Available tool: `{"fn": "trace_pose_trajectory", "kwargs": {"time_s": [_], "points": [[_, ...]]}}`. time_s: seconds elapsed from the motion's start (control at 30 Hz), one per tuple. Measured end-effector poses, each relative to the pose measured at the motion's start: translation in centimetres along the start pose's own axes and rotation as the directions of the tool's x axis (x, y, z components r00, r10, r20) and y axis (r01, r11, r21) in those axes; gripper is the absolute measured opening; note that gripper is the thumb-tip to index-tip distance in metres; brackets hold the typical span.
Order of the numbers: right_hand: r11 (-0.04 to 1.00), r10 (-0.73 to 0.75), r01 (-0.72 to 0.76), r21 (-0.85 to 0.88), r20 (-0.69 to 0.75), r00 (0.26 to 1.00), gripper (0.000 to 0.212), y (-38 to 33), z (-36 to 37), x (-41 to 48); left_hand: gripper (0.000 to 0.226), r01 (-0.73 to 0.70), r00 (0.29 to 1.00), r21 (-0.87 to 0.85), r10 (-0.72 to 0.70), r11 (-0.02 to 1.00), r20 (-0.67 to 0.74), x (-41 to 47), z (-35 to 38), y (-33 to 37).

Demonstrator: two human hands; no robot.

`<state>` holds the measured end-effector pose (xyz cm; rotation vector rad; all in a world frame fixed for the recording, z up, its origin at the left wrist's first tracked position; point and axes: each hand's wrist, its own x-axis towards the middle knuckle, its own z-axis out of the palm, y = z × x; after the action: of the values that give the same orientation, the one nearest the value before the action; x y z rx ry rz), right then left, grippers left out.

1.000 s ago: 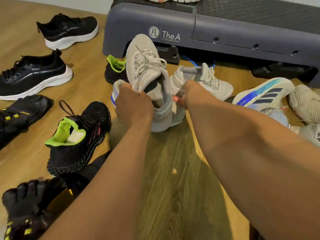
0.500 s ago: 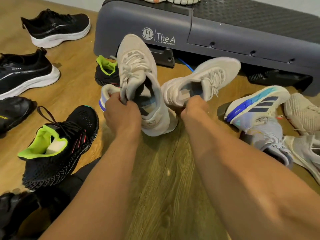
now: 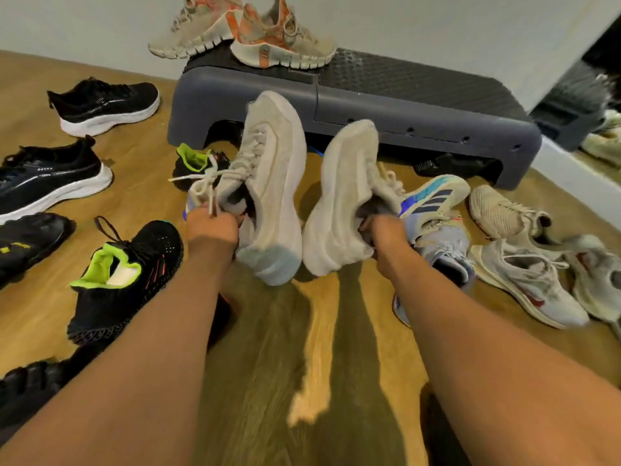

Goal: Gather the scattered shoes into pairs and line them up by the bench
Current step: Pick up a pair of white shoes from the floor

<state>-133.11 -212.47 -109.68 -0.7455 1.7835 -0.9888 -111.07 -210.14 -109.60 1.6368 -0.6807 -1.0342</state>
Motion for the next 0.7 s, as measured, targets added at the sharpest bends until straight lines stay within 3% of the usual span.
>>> {"fn": "trace_pose_trajectory", "kwargs": {"time_s": [0.03, 0.07, 0.13, 0.17, 0.2, 0.27, 0.3, 0.37, 0.5, 0.6, 0.7], "points": [[0.951, -0.075, 0.063, -0.304, -0.029, 0.997, 0.018, 0.2, -0.8, -0.8, 0.026, -0.097, 0.994, 0.086, 0.091, 0.992, 0.066, -0.5, 0.1, 0.1], [0.867, -0.146, 0.112, -0.485, -0.032, 0.989, 0.021, 0.5, -1.5, -1.6, 0.026, -0.176, 0.981, 0.219, 0.153, 0.96, 0.121, -0.8, 0.3, -0.2], [0.704, -0.2, 0.146, -0.695, 0.003, 0.98, 0.022, 1.7, -2.9, -3.8, 0.022, -0.309, 0.946, 0.395, 0.321, 0.865, 0.038, -2.3, 0.5, -1.1], [0.653, -0.191, 0.143, -0.744, 0.02, 0.981, 0.021, 2.6, -3.4, -4.8, 0.022, -0.383, 0.916, 0.493, 0.388, 0.781, 0.097, -3.2, 0.5, -1.8], [0.633, -0.152, 0.102, -0.767, 0.006, 0.988, 0.022, 3.6, -3.7, -5.8, 0.021, -0.375, 0.926, 0.554, 0.33, 0.743, 0.185, -4.1, 0.5, -2.6], [0.603, -0.072, 0.042, -0.796, -0.002, 0.997, 0.027, 6.0, -4.3, -7.7, 0.025, -0.306, 0.93, 0.745, 0.021, 0.593, 0.366, -5.4, 0.4, -3.7], [0.589, -0.05, 0.031, -0.808, 0.002, 0.999, 0.028, 7.3, -4.5, -8.6, 0.024, -0.318, 0.908, 0.783, -0.067, 0.534, 0.414, -5.7, 0.4, -4.1], [0.599, -0.016, -0.004, -0.801, -0.016, 1.0, 0.025, 9.8, -4.9, -9.9, 0.013, -0.364, 0.871, 0.81, -0.14, 0.46, 0.471, -6.7, 0.3, -4.0], [0.632, 0.012, -0.052, -0.773, -0.058, 0.998, 0.01, 12.9, -5.6, -11.1, 0.01, -0.25, 0.81, 0.83, -0.362, 0.499, 0.461, -8.2, -0.5, -5.0], [0.653, 0.006, -0.076, -0.754, -0.095, 0.995, 0.02, 13.8, -5.7, -11.4, 0.021, -0.172, 0.811, 0.819, -0.394, 0.548, 0.434, -8.9, -1.3, -6.2], [0.701, 0.047, -0.089, -0.707, -0.079, 0.996, 0.025, 14.3, -5.2, -11.6, 0.036, -0.187, 0.861, 0.866, -0.346, 0.464, 0.372, -9.7, -1.8, -7.9]]}}
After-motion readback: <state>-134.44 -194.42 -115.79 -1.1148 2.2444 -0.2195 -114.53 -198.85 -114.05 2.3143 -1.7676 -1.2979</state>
